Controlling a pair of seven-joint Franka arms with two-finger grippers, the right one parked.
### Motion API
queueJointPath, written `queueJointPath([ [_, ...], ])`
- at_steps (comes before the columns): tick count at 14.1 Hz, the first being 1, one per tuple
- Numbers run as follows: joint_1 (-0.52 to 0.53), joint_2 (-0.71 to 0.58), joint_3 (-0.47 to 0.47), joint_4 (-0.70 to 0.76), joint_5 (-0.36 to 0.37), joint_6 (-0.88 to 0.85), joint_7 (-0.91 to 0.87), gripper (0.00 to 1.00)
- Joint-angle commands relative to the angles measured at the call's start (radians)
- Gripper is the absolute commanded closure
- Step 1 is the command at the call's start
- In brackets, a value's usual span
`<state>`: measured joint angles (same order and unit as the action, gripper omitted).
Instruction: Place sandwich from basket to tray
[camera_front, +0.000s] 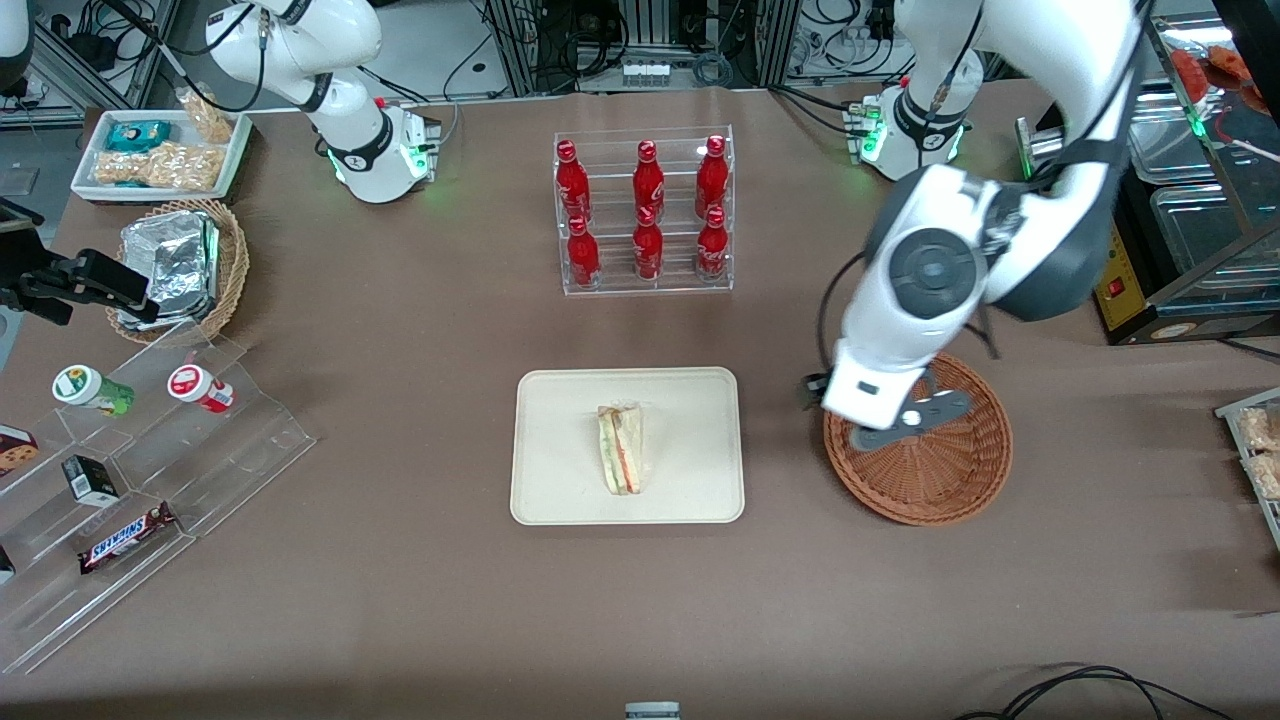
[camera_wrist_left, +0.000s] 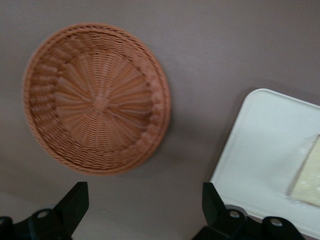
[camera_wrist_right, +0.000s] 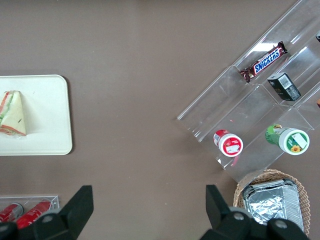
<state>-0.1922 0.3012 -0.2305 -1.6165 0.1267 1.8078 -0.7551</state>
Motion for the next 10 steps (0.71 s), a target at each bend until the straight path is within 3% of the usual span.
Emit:
queueJointPath([
  [1,0.089,-0.140,-0.009,-0.160,-0.004,0.022,0.152,0.00],
  [4,0.189,-0.201,-0.009,-0.187,-0.109,-0.014,0.374,0.00],
  [9,0.238,-0.284,-0.003,-0.184,-0.114,-0.079,0.503,0.00],
  [10,0.228,-0.296,0.052,-0.181,-0.113,-0.079,0.561,0.00],
])
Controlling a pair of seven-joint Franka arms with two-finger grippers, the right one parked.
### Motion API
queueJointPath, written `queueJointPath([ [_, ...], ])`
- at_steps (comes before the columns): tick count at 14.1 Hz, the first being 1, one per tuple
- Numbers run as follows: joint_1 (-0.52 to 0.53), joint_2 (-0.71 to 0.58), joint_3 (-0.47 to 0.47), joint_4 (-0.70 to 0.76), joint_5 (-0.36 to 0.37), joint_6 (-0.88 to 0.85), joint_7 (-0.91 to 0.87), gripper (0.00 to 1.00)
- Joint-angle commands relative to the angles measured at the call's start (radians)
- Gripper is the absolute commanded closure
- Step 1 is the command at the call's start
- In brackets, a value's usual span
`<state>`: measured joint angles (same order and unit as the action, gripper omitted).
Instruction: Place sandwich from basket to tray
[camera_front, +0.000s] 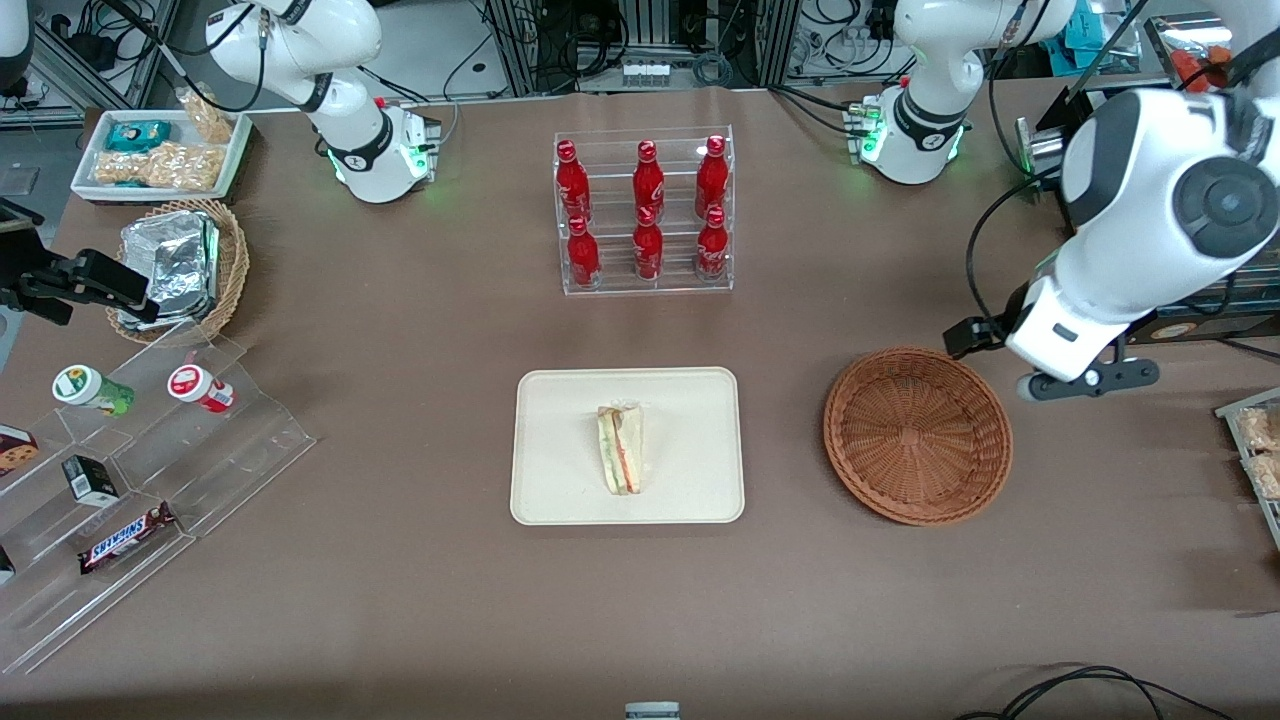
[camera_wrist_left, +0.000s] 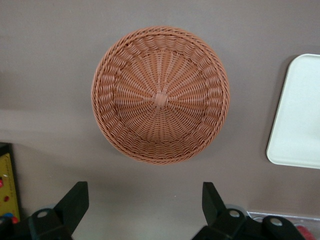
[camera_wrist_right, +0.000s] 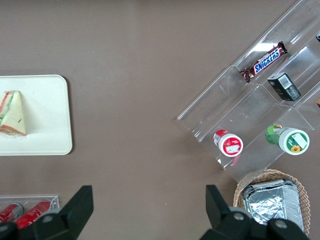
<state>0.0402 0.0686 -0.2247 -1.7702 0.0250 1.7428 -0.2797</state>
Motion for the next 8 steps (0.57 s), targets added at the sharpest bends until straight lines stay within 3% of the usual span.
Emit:
queueJointPath([
  [1,-0.034,-0.087,0.106,-0.026,-0.013,-0.017,0.132,0.00],
  [5,-0.143,-0.128,0.247,-0.017,-0.014,-0.025,0.232,0.00],
  [8,-0.140,-0.128,0.254,0.032,-0.016,-0.040,0.341,0.00],
])
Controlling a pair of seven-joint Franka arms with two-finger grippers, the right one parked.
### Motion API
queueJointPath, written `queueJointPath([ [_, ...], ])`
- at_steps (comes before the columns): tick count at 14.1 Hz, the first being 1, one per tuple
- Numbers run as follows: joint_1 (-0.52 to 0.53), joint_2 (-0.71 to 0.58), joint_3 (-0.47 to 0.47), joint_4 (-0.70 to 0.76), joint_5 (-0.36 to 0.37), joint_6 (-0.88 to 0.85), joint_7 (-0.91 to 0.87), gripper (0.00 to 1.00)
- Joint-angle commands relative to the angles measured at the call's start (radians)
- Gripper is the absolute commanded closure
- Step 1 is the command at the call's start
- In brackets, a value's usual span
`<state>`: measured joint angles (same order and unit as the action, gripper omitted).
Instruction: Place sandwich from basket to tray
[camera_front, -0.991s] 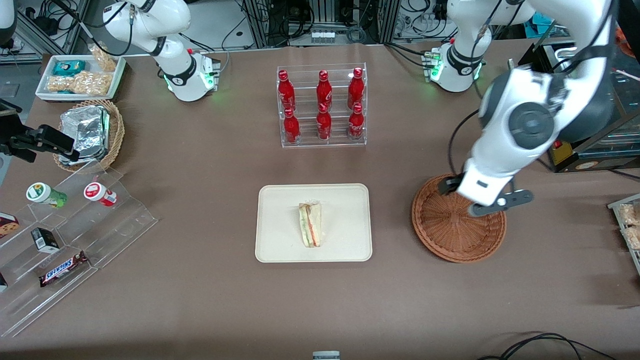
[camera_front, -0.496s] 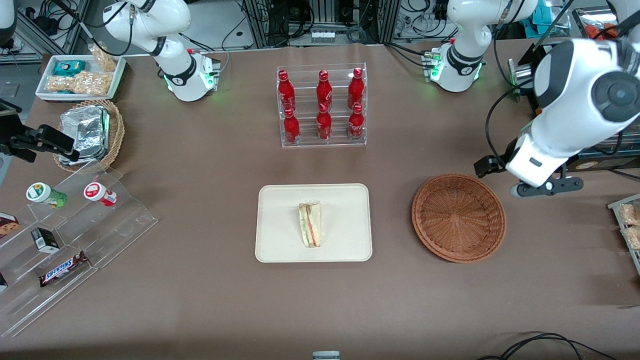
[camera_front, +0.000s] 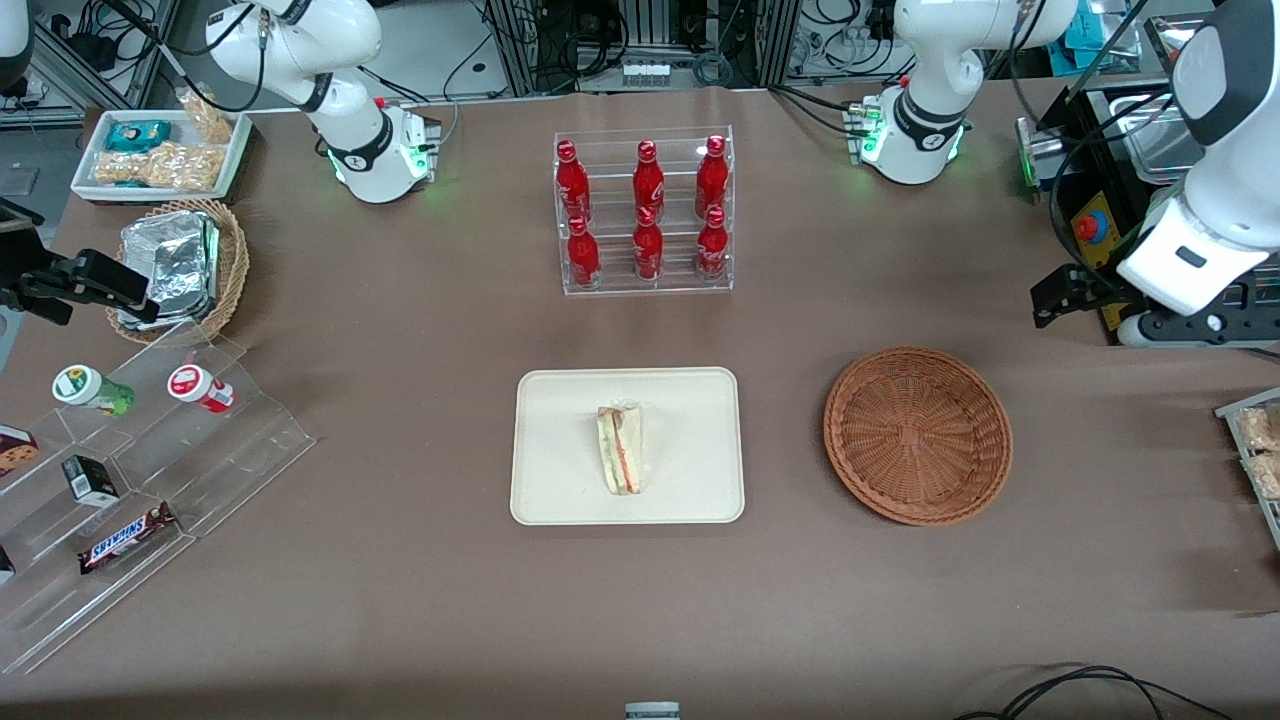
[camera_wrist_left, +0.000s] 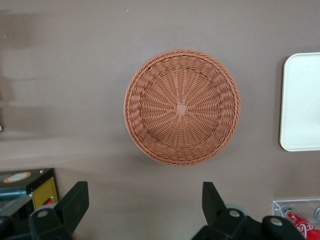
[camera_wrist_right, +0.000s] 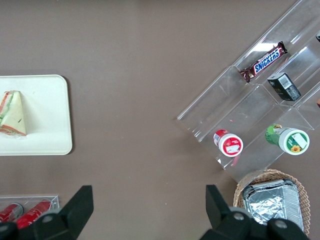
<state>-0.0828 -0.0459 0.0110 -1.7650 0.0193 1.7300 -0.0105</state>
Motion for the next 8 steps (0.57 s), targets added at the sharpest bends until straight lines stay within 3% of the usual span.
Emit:
queueJointPath([
  [1,-0.012,-0.006,0.018,0.050,-0.010,-0.033,0.104,0.00],
  [5,0.000,0.063,0.029,0.134,-0.015,-0.029,0.103,0.00],
  [8,0.028,0.074,0.030,0.173,-0.076,-0.053,0.098,0.00],
])
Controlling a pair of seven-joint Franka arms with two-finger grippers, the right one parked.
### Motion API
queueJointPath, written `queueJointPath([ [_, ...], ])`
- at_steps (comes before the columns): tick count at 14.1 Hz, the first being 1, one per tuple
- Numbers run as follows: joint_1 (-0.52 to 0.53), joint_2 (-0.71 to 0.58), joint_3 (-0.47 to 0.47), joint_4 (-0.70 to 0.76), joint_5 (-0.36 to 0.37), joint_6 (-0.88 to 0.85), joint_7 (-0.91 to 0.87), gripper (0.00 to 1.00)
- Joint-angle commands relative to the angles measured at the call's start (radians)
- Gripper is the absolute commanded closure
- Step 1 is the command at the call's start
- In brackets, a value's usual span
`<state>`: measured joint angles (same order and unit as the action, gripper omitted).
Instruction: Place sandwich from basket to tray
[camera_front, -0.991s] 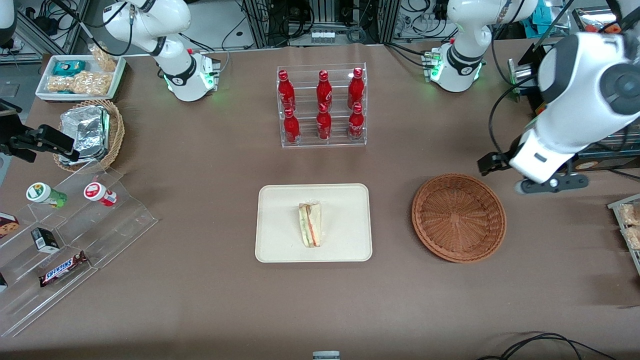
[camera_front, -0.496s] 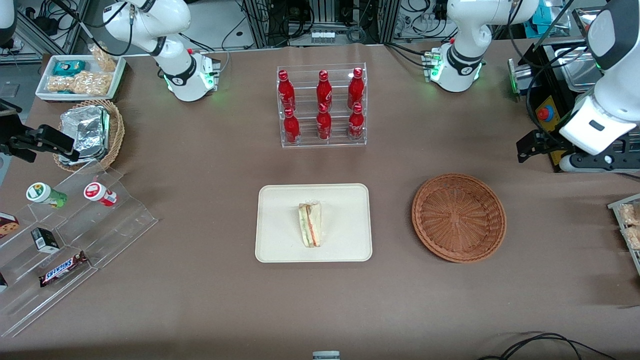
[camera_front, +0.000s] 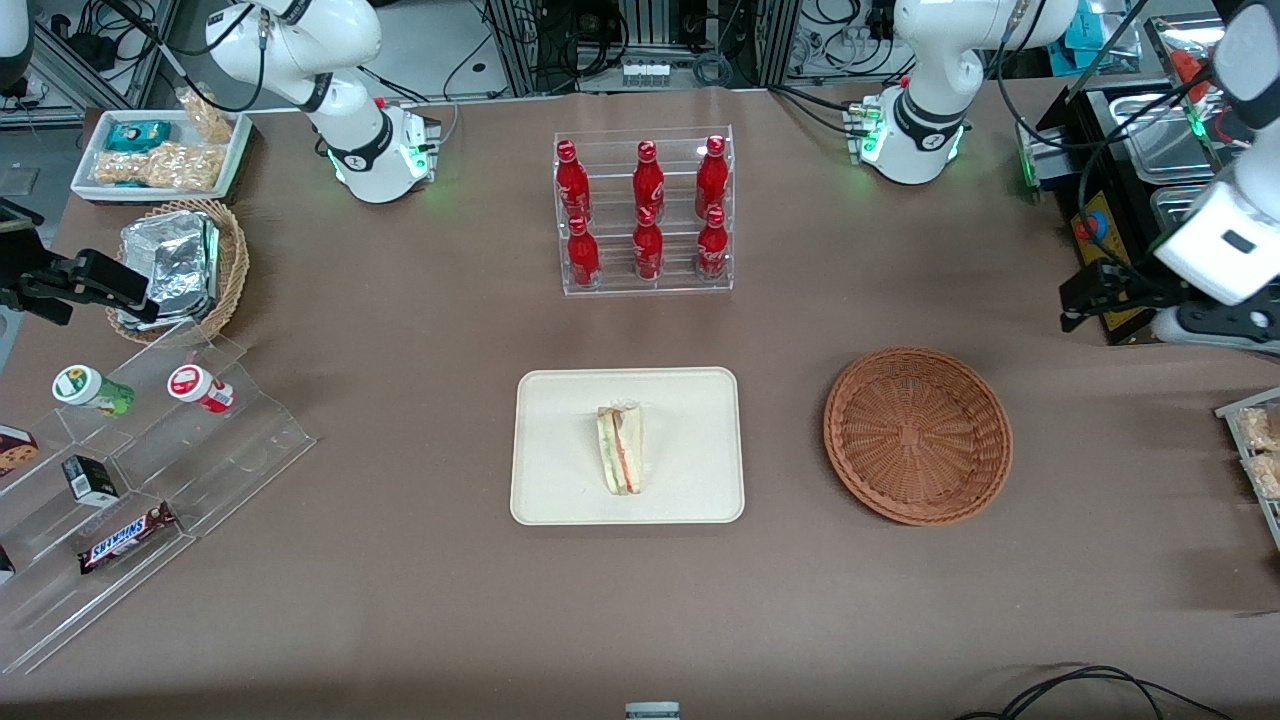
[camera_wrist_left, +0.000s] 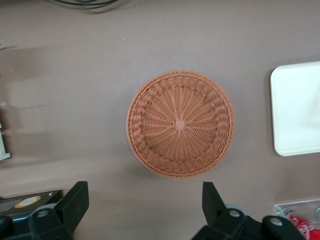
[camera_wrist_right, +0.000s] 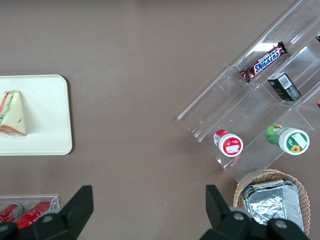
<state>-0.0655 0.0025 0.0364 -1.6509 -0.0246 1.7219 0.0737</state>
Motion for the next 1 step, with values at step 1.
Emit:
queueJointPath([
  [1,0.010,0.025,0.005,0.057,-0.031,-0.047,0.012,0.00],
])
